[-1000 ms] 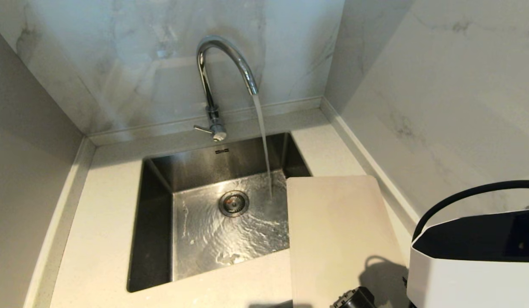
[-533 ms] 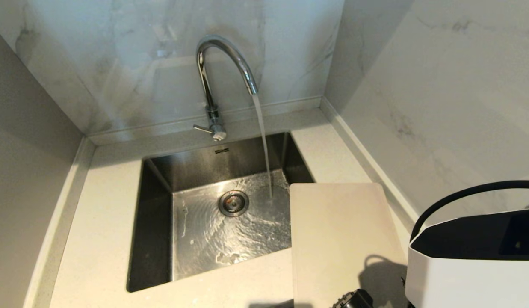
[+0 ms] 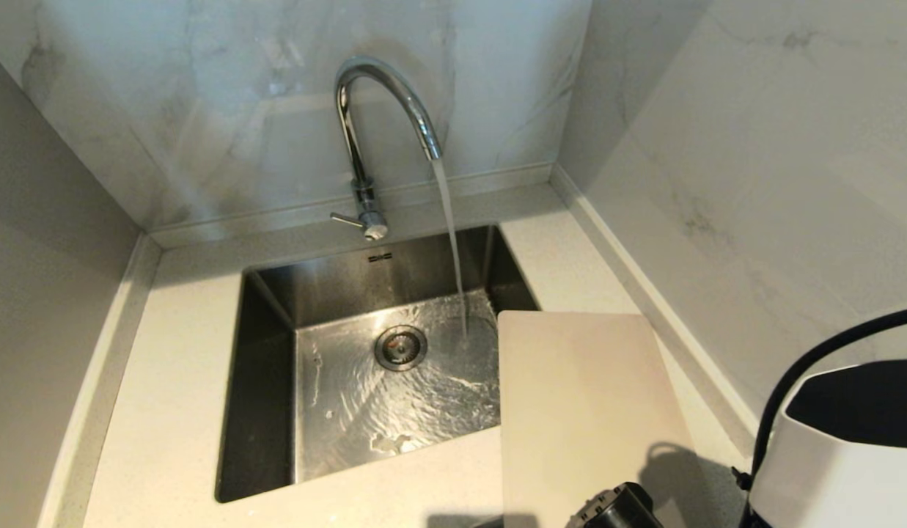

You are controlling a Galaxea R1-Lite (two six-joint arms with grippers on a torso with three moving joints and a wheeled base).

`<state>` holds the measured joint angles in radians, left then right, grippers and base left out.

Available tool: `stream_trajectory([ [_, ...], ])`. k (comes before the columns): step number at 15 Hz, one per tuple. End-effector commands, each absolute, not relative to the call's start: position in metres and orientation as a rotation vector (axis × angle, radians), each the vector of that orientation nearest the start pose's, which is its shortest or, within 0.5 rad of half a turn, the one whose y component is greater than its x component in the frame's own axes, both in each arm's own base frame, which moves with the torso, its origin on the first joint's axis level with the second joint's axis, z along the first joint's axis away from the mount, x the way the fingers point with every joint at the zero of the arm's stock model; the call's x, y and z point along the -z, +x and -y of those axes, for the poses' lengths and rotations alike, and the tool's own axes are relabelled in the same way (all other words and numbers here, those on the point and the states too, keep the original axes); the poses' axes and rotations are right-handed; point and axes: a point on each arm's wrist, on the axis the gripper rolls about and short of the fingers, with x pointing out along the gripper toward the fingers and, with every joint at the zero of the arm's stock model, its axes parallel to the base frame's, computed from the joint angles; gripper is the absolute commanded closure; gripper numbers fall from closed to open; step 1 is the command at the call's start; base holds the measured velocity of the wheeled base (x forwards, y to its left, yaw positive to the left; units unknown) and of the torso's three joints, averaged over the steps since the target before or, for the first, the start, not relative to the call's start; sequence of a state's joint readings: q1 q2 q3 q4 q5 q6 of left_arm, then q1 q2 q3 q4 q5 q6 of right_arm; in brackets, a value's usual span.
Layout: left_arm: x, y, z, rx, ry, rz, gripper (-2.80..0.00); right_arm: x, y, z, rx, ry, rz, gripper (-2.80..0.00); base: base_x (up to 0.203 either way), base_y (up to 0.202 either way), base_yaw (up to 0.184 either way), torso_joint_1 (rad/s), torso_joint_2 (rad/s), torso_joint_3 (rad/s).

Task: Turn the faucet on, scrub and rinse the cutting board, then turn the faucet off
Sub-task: Pick up the cutting board

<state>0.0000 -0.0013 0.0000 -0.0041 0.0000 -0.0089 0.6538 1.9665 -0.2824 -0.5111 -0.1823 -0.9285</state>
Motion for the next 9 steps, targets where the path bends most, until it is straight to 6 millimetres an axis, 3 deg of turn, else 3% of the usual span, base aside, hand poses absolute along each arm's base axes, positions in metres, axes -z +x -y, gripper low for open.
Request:
stream_trajectory([
  [1,-0.075,-0.023,0.0,0.0,-0.009,0.005,0.0,-0.029,0.167,-0.125,-0.895,-1.289,-0.754,0.0,0.0,0.0,0.0,0.0,0.0,0.0],
  [9,-0.075,-0.023,0.0,0.0,-0.009,0.005,0.0,-0.111,0.155,-0.118,-0.855,-1.374,-0.747,0.0,0.0,0.0,0.0,0.0,0.0,0.0],
])
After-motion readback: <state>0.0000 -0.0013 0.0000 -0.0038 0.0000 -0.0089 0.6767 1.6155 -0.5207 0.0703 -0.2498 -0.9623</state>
